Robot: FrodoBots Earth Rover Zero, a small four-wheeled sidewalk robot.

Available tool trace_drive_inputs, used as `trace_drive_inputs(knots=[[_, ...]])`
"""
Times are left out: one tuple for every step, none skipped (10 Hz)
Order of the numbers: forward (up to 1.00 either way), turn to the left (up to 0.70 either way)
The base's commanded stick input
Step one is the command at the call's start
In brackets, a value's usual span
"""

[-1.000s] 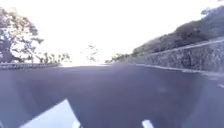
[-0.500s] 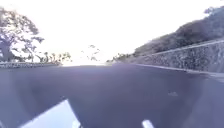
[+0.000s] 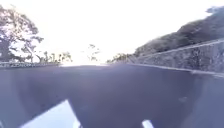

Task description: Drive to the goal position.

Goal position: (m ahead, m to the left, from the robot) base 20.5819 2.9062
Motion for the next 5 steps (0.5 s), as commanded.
trace_drive_inputs(knots=[[0.7, 0.0], [0.7, 0.0], [0.7, 0.0], [0.7, 0.0], [0.7, 0.0]])
